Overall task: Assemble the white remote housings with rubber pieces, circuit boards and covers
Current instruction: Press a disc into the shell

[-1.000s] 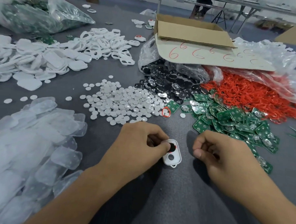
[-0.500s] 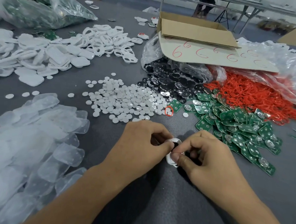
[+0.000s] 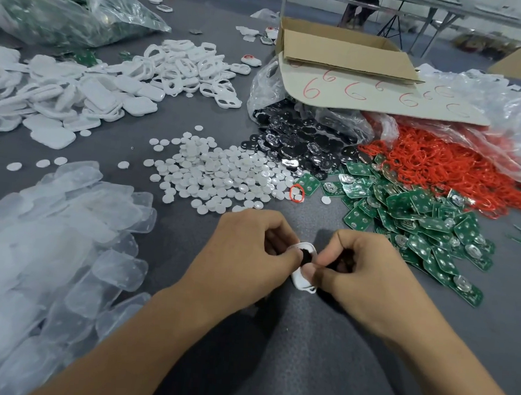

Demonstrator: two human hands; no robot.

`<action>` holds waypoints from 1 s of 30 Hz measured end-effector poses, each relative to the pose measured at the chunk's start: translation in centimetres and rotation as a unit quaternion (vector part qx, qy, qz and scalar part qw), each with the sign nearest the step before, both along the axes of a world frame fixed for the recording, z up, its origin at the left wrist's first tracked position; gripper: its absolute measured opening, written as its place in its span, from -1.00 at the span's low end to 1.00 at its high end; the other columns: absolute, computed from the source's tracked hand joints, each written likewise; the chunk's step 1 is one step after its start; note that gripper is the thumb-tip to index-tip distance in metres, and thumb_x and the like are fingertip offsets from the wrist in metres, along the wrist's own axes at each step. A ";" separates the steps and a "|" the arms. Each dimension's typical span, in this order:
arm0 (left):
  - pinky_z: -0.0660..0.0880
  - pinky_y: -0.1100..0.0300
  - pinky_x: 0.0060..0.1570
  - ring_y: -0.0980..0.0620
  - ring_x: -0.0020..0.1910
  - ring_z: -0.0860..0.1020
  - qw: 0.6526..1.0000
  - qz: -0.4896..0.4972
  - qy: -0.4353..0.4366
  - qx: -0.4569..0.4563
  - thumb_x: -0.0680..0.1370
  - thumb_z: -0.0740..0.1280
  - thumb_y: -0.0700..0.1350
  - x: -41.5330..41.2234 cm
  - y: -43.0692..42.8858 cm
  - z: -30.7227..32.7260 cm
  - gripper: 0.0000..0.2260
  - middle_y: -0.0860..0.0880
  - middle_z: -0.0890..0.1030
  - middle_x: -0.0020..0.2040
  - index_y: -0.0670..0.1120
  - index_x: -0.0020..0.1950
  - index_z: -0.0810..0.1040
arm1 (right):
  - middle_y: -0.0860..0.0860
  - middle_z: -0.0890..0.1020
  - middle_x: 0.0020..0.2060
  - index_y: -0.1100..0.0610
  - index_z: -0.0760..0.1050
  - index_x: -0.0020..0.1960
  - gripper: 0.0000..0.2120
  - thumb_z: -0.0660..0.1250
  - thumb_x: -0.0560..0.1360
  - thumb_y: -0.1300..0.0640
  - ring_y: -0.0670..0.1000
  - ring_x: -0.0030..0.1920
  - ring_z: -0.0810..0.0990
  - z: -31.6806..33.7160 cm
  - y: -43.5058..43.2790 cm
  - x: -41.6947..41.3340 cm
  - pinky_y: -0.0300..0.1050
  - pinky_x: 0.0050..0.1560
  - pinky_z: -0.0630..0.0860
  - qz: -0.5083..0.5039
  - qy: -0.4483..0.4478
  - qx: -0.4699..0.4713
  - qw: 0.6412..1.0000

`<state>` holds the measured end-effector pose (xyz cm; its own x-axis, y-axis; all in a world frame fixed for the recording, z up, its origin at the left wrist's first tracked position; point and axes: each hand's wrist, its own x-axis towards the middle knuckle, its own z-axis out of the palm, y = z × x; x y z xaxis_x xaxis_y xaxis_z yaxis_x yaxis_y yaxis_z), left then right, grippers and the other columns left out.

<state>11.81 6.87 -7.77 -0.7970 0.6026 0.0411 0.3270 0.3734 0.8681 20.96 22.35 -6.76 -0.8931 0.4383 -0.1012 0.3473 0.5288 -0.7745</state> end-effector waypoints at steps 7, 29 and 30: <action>0.47 0.43 -0.34 0.28 -0.33 0.60 1.000 0.001 -0.008 -0.023 0.44 0.50 -0.01 -0.2 -0.2 0.2 -0.89 0.20 0.65 -0.30 0.05 -0.23 0.62 | -0.03 0.63 -0.46 -0.01 0.56 -0.26 -0.79 0.57 0.34 0.20 -0.10 -0.45 0.47 -0.3 -0.7 0.0 -0.17 -0.38 0.37 -0.022 0.023 -0.001 0.999; 0.32 0.53 -0.16 0.30 -0.18 0.51 0.990 -0.037 0.136 -0.001 0.51 0.51 -0.07 -0.1 0.2 -0.2 -0.91 0.15 0.53 -0.23 0.07 -0.01 0.74 | -0.06 0.61 -0.33 -0.02 0.62 -0.19 -0.75 0.63 0.30 0.23 -0.14 -0.42 0.49 0.2 0.2 0.6 -0.33 -0.36 0.41 0.040 0.082 0.023 0.996; 0.32 0.52 -0.16 0.28 -0.17 0.51 0.990 -0.037 0.137 -0.001 0.51 0.51 -0.07 -0.1 0.2 -0.2 -0.91 0.14 0.54 -0.22 0.07 -0.01 0.74 | -0.04 0.63 -0.33 -0.01 0.63 -0.18 -0.76 0.63 0.30 0.23 -0.12 -0.41 0.50 0.1 0.2 0.6 -0.28 -0.35 0.44 0.038 0.084 0.004 0.996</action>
